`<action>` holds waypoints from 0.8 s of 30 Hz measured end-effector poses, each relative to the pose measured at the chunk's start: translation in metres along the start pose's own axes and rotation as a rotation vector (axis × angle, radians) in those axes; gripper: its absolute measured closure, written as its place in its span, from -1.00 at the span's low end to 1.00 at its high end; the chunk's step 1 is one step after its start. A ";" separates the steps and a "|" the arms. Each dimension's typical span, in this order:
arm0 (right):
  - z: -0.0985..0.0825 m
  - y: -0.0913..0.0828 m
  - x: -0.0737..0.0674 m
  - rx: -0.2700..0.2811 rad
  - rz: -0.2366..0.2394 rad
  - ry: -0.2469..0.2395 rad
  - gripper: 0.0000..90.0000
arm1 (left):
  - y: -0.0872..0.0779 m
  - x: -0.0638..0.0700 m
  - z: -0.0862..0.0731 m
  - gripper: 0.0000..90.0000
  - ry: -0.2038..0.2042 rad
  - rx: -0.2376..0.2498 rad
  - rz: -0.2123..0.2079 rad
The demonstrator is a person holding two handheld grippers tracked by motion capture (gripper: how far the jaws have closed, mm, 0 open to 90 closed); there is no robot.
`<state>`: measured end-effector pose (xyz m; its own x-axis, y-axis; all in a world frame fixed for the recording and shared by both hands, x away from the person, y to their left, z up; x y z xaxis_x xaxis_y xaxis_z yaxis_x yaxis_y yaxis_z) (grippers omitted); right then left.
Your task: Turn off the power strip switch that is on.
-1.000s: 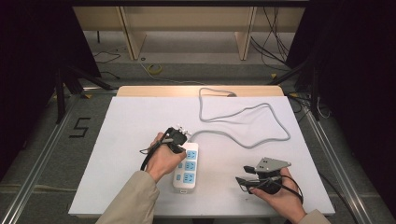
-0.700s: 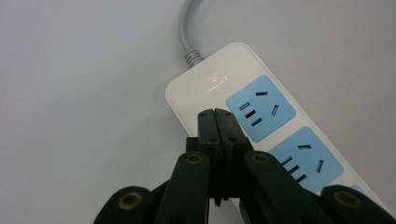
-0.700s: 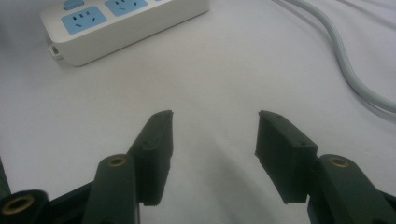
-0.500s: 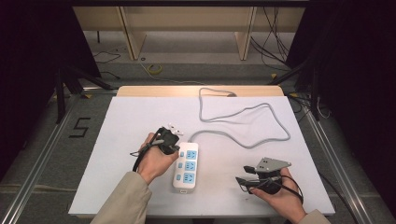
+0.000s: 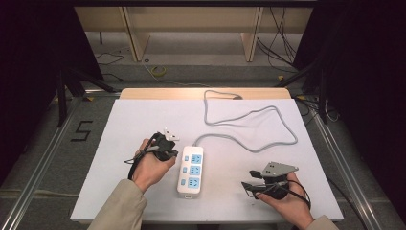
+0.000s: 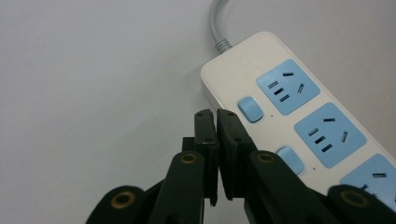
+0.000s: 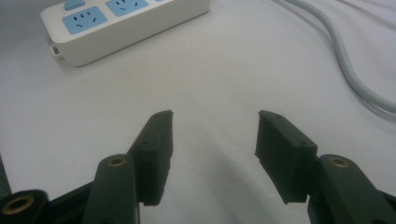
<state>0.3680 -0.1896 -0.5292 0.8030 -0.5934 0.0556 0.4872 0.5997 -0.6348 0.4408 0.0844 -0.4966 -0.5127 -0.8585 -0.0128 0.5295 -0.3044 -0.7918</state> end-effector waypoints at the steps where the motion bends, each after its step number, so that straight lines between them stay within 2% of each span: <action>1: 0.000 0.000 0.000 0.000 0.000 0.000 0.04 | 0.000 0.000 0.000 0.93 0.000 0.001 0.000; 7: 0.000 0.000 0.000 -0.002 0.000 -0.001 0.04 | -0.003 -0.002 -0.003 0.86 0.000 0.012 -0.007; 14: 0.000 0.001 0.000 -0.004 0.002 -0.003 0.04 | -0.005 -0.008 -0.009 0.68 -0.010 0.030 -0.020; 19: 0.000 0.000 0.000 -0.002 -0.001 0.000 0.04 | -0.005 -0.012 -0.011 0.35 -0.001 0.090 -0.038; 21: 0.000 0.000 0.000 -0.001 -0.001 0.000 0.04 | -0.005 -0.014 -0.013 0.23 -0.012 0.115 -0.051; 24: 0.000 0.000 0.000 0.000 0.000 0.000 0.04 | -0.006 -0.020 -0.018 0.08 -0.013 0.137 -0.047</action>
<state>0.3681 -0.1896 -0.5293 0.8030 -0.5934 0.0562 0.4875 0.5996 -0.6346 0.4358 0.1105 -0.5022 -0.5305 -0.8472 0.0307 0.5932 -0.3968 -0.7005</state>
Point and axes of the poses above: each handheld gripper's, and its own axes: y roughly forward along the jaws, z roughly out of its top, x roughly to its right, the point moved 9 cm from there along y, roughly forward along the jaws, and after that the axes turned 6 degrees about -y, right-handed, at the moved point
